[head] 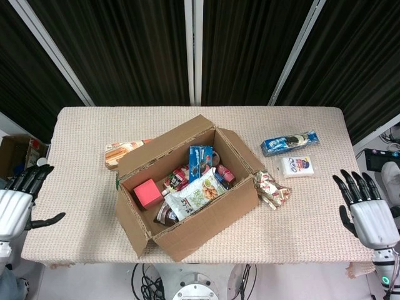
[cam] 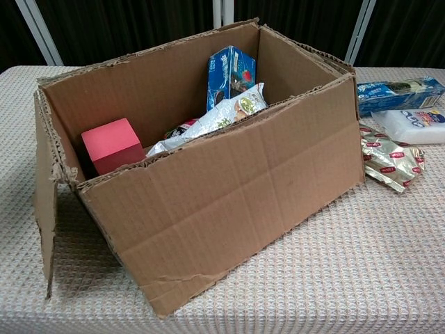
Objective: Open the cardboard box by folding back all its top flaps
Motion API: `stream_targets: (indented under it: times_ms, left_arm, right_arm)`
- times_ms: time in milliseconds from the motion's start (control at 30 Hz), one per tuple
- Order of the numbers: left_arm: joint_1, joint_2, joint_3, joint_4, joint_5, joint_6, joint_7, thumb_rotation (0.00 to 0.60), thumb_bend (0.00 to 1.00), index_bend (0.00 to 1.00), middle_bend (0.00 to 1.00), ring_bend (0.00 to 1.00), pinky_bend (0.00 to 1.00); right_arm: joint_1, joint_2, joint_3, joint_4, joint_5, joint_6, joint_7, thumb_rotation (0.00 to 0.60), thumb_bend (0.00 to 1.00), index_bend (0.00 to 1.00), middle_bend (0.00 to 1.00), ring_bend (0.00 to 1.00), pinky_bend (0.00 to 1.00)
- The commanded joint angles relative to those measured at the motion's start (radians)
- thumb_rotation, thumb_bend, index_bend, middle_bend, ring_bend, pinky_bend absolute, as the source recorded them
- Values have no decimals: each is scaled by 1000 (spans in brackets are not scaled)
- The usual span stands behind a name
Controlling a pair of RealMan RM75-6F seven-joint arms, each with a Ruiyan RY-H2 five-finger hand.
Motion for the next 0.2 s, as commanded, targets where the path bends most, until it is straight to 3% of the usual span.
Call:
stream_targets:
  times_ms: [33, 200]
  left_arm:
    - [69, -100, 39, 124, -9, 22, 7, 421, 84, 72, 84, 97, 214]
    - [71, -122, 42, 168, -14, -3, 1, 384, 83, 71, 84, 97, 210]
  right_arm:
    - [-64, -95, -16, 100, 41, 61, 9, 600, 516, 0, 0, 0, 0]
    - [-78, -141, 0, 153, 73, 66, 39, 600, 517, 0, 0, 0, 0]
